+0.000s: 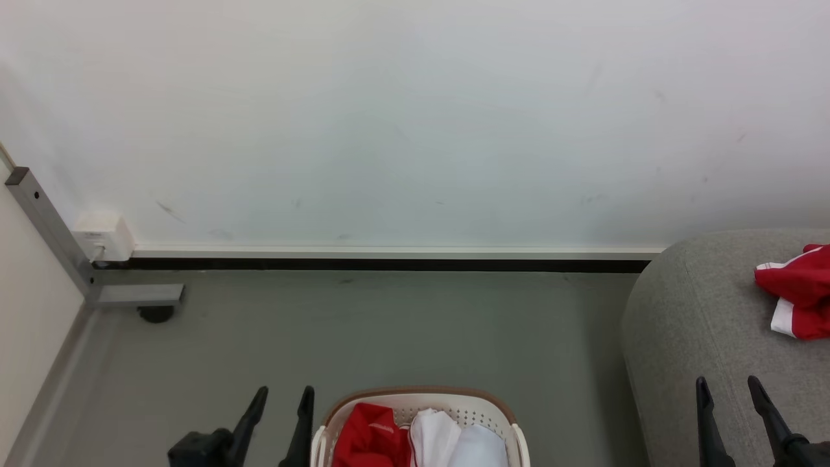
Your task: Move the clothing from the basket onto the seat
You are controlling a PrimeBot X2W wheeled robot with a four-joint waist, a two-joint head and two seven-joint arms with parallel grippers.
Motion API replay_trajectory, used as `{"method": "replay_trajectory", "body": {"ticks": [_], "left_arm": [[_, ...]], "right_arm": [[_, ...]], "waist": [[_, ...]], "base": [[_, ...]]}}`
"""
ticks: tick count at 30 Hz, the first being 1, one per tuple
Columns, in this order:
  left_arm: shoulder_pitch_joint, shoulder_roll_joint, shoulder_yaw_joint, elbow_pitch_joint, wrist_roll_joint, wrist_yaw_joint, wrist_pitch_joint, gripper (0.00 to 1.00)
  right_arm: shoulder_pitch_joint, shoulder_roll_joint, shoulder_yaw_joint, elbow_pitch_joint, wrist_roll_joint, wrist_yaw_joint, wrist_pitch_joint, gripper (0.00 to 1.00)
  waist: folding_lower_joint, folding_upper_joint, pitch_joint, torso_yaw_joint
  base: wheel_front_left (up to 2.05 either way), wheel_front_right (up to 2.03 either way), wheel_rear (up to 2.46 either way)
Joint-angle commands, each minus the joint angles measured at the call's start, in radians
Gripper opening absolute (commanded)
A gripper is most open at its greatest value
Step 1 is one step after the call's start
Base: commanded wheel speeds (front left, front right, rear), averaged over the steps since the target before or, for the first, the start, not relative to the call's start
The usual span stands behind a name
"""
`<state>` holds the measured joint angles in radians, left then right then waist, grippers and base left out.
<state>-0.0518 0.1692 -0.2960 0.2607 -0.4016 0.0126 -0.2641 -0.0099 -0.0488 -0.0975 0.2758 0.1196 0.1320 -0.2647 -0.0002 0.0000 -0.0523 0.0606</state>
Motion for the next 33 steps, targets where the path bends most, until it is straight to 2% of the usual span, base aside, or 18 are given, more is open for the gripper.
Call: {"method": "replay_trajectory", "body": {"ticks": [1, 16, 33], "left_arm": [[0.018, -0.007, 0.020, -0.002, 0.017, -0.011, 0.000, 1.00], [0.053, -0.081, 0.141, 0.031, 0.117, -0.090, -0.001, 1.00], [0.039, -0.110, 0.180, 0.056, 0.165, -0.126, -0.001, 1.00]], "right_arm": [[0.017, -0.003, 0.007, 0.003, 0.005, -0.003, 0.001, 1.00], [0.014, -0.003, 0.038, 0.010, 0.001, -0.003, 0.001, 1.00], [0.000, -0.003, 0.058, 0.008, 0.011, -0.003, 0.001, 1.00]], "waist": [[0.0002, 0.0000, -0.003, -0.001], [0.0002, 0.0000, -0.007, 0.009], [0.0002, 0.0000, 0.008, -0.010]], "base": [[0.00, 0.00, 0.00], [0.00, 0.00, 0.00], [0.00, 0.00, 0.00]]}}
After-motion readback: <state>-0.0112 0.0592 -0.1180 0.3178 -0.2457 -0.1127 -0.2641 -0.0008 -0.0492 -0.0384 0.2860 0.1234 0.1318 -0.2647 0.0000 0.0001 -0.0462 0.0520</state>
